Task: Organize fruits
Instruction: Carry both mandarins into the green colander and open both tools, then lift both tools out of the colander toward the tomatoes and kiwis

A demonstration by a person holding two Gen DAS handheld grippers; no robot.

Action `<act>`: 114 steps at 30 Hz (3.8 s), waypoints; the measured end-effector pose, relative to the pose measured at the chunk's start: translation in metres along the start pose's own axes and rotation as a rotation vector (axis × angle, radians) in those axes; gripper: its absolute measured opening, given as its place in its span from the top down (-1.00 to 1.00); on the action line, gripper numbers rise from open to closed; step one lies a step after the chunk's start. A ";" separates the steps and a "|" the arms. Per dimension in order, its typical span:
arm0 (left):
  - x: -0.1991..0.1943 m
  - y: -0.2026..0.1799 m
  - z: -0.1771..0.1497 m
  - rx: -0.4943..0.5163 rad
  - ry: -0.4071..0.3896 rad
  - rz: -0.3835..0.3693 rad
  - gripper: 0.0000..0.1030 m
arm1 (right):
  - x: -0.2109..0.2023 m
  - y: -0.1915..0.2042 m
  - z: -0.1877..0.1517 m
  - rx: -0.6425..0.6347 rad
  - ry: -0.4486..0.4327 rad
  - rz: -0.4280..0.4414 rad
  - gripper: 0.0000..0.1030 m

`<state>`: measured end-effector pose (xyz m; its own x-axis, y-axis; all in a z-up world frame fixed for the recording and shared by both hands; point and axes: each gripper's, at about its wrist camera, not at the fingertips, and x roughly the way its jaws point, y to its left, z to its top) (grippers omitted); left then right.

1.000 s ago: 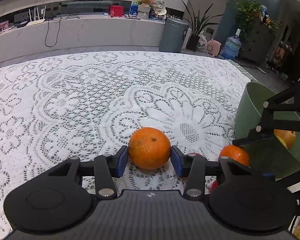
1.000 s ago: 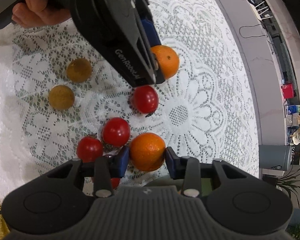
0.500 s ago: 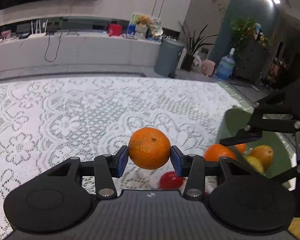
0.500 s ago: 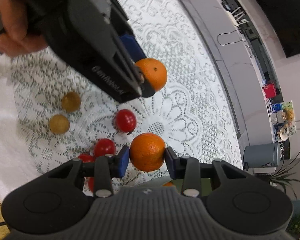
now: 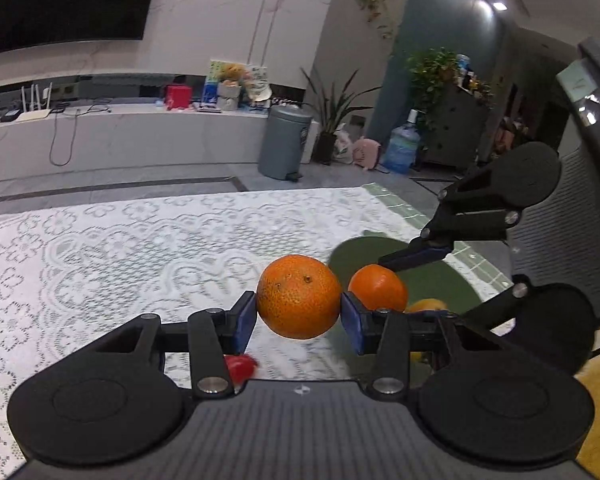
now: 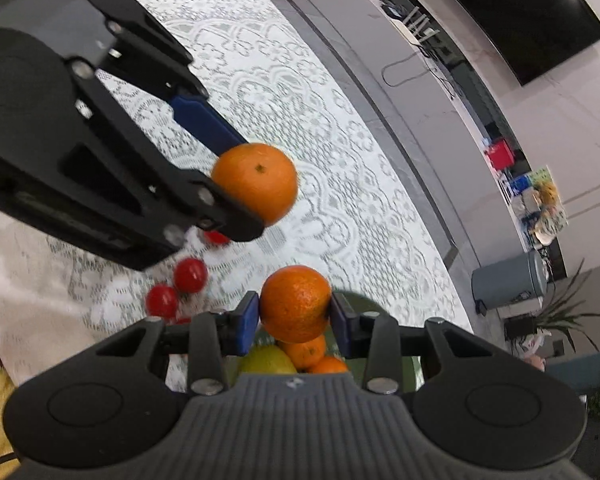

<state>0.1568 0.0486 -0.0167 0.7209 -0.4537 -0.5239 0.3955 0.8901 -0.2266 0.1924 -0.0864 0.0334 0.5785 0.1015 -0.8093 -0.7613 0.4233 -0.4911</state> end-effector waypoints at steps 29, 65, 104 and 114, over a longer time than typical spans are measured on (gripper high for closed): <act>0.081 -0.095 -0.002 0.235 0.282 -0.028 0.00 | 0.018 -0.046 -0.107 0.233 0.068 0.041 0.30; 0.103 -0.071 0.002 0.199 0.364 -0.101 -0.04 | 0.070 -0.098 -0.102 0.401 0.021 0.094 0.33; 0.041 -0.082 0.013 0.198 0.240 -0.016 -0.22 | 0.002 -0.078 -0.118 0.570 -0.069 0.072 -0.11; 0.003 -0.065 0.003 0.117 0.164 0.118 -0.23 | -0.023 -0.029 -0.117 0.746 -0.201 0.061 -0.16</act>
<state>0.1346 -0.0106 -0.0008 0.6678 -0.3251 -0.6696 0.3841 0.9211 -0.0641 0.1666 -0.2066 0.0288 0.6380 0.2751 -0.7192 -0.4363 0.8988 -0.0433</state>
